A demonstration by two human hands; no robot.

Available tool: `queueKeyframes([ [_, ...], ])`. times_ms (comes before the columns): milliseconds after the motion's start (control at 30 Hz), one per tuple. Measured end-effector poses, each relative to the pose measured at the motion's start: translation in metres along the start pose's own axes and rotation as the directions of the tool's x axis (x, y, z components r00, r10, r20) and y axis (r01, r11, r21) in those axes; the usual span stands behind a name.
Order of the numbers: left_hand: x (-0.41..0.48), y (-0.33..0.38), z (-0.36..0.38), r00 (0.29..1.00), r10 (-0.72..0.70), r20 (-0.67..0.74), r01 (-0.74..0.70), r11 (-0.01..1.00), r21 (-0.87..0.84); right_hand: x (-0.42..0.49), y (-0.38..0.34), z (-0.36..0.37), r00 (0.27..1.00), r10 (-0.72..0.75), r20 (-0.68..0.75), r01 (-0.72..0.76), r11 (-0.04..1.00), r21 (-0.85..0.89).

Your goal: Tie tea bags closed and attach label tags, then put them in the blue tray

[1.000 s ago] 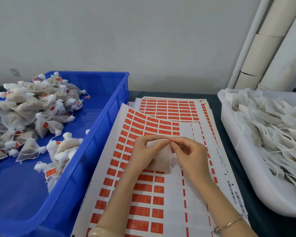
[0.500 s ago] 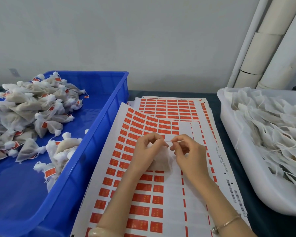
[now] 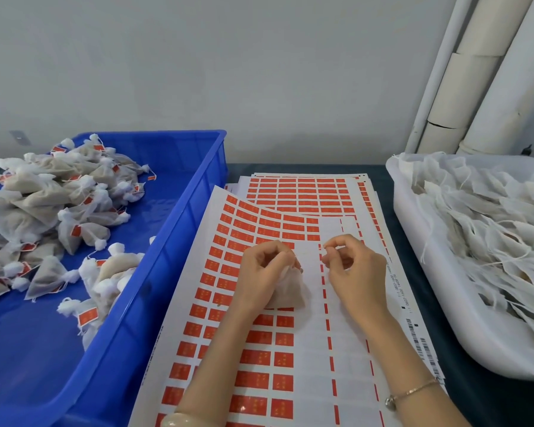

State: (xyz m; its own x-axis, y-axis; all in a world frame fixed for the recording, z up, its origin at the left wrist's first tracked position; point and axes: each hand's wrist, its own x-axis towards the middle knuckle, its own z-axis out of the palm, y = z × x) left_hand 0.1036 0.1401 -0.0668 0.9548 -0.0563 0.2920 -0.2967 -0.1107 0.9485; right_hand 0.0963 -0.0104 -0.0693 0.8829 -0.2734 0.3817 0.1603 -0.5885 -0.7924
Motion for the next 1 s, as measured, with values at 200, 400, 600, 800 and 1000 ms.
queueKeyframes([
  [200, 0.0, 0.006, -0.004, 0.972, -0.117, 0.205, 0.135, 0.988, -0.079, 0.003, 0.0, -0.003, 0.998, 0.062, -0.024, -0.059, 0.993, 0.106],
  [400, -0.001, 0.017, -0.008, 0.849, -0.314, 0.424, 0.333, 0.942, 0.03, 0.008, -0.009, -0.015, 0.959, 0.275, 0.075, -0.267, 0.777, 0.571],
  [600, -0.005, 0.015, -0.011, 0.817, -0.342, 0.465, 0.363, 0.931, 0.048, 0.015, -0.009, -0.024, 0.905, 0.407, 0.124, -0.346, 0.535, 0.771],
  [800, -0.005, 0.019, -0.012, 0.807, -0.299, 0.51, 0.345, 0.939, 0.006, 0.014, -0.008, -0.024, 0.869, 0.475, 0.14, -0.369, 0.432, 0.823],
  [1000, -0.002, 0.013, -0.011, 0.812, -0.283, 0.511, 0.389, 0.915, -0.111, 0.015, 0.0, -0.019, 0.806, 0.575, 0.142, -0.464, 0.465, 0.754],
])
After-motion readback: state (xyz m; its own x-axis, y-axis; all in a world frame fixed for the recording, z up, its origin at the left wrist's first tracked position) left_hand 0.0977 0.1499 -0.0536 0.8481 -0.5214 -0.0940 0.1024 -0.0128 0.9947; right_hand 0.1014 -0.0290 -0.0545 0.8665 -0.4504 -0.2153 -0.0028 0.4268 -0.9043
